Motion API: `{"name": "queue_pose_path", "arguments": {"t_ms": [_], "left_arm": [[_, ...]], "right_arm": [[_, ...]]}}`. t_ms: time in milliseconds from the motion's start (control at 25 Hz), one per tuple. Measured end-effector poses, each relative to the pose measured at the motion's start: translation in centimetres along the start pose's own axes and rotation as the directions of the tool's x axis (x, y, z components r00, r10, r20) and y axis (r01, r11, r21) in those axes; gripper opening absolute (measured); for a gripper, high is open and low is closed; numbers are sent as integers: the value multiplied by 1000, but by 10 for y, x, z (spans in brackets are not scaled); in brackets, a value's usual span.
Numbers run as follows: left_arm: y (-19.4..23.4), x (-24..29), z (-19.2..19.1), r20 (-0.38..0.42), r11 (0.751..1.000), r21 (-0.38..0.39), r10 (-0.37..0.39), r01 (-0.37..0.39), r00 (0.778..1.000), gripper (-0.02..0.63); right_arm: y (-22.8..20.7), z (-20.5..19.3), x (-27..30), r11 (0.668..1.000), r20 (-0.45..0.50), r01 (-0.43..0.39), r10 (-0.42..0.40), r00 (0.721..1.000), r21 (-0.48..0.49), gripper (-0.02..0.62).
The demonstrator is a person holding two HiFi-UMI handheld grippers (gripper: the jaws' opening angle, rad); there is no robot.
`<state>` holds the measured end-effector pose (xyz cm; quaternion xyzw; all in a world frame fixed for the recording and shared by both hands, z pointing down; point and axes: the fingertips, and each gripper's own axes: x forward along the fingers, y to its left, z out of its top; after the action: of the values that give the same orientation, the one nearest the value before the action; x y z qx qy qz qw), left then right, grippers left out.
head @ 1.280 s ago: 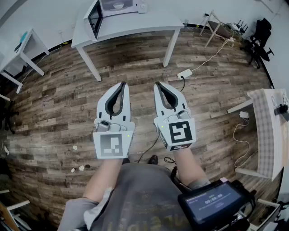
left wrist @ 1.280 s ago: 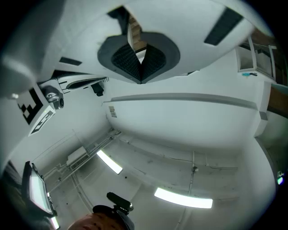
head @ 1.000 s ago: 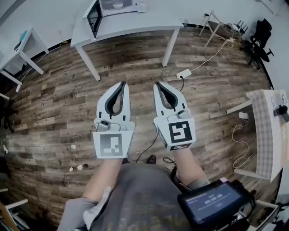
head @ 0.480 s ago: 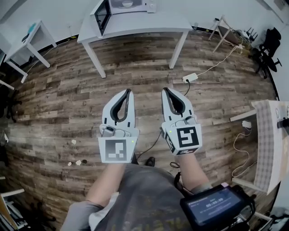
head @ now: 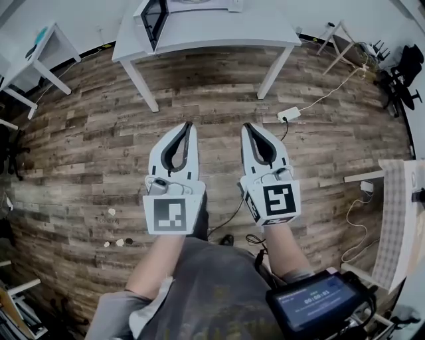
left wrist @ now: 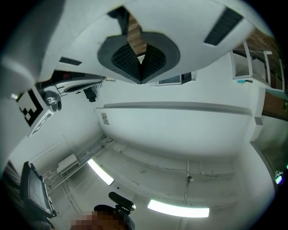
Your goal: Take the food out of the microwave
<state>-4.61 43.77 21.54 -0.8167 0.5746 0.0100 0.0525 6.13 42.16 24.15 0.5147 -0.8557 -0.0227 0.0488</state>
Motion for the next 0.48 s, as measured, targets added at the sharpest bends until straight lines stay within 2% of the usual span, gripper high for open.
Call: {"name": "queue_pose_path", "arguments": {"t_ms": [200,480], "left_arm": [[36,42,5,17,1000,5,-13,12,1000,8],[65,87,13,57,999,15,-42,41,997,8]], "right_arm": [[-6,10,51,1000,4,10,-10,1000,1,8],[-13,21,98,999,8,28,-28,1000,-17,8]]}}
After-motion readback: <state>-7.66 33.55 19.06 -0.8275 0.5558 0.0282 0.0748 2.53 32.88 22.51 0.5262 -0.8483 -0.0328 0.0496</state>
